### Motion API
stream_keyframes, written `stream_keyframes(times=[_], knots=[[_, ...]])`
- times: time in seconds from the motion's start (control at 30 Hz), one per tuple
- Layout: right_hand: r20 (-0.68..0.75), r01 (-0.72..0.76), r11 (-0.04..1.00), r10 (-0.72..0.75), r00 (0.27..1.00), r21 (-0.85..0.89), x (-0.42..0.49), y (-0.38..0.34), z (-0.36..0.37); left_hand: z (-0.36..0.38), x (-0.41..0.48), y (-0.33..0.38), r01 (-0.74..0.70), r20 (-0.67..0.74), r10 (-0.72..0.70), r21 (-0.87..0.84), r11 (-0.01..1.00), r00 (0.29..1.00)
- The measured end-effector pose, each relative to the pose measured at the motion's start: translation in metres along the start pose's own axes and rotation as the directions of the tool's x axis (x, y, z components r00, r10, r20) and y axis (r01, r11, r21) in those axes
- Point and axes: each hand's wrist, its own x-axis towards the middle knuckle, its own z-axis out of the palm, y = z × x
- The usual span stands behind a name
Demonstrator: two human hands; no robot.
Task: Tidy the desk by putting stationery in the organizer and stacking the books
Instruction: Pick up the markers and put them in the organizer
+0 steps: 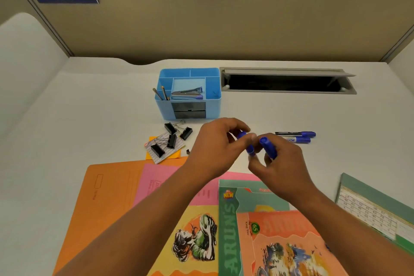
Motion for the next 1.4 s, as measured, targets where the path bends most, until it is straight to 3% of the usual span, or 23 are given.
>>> stream_keyframes(times=[0.17, 0.3, 0.43, 0.77, 1.1, 1.23, 1.4], knots=[[-0.076, 0.065, 0.991, -0.057, 0.996, 0.118, 0.006, 0.007, -0.001, -0.023, 0.008, 0.007, -0.033, -0.044, 0.037, 0.089, 0.996, 0.998], [-0.04, 0.002, 0.924, 0.015, 0.999, 0.382, 0.007, 0.022, -0.002, -0.056, 0.029, 0.015, -0.135, -0.264, 0.196, 0.231, 0.964, 0.944], [-0.038, 0.021, 0.947, -0.009, 0.999, 0.321, 0.01, 0.022, -0.004, -0.08, 0.063, 0.012, -0.184, -0.355, 0.345, 0.417, 0.89, 0.869], [-0.19, 0.061, 0.961, -0.01, 0.982, 0.269, 0.022, 0.023, -0.023, -0.067, 0.121, -0.018, -0.028, -0.153, 0.159, 0.627, 0.778, 0.975], [-0.265, 0.033, 0.95, 0.053, 0.963, 0.312, 0.045, 0.018, -0.04, -0.041, 0.129, -0.059, 0.007, -0.031, 0.02, 0.699, 0.715, 0.999], [-0.27, 0.13, 0.964, -0.065, 0.961, 0.23, 0.082, 0.001, -0.042, -0.043, 0.129, -0.065, 0.03, -0.041, -0.001, 0.705, 0.708, 0.999], [-0.192, 0.236, 0.966, -0.214, 0.958, 0.101, 0.134, -0.022, -0.024, -0.041, 0.128, -0.066, 0.048, -0.102, 0.022, 0.634, 0.772, 0.995]])
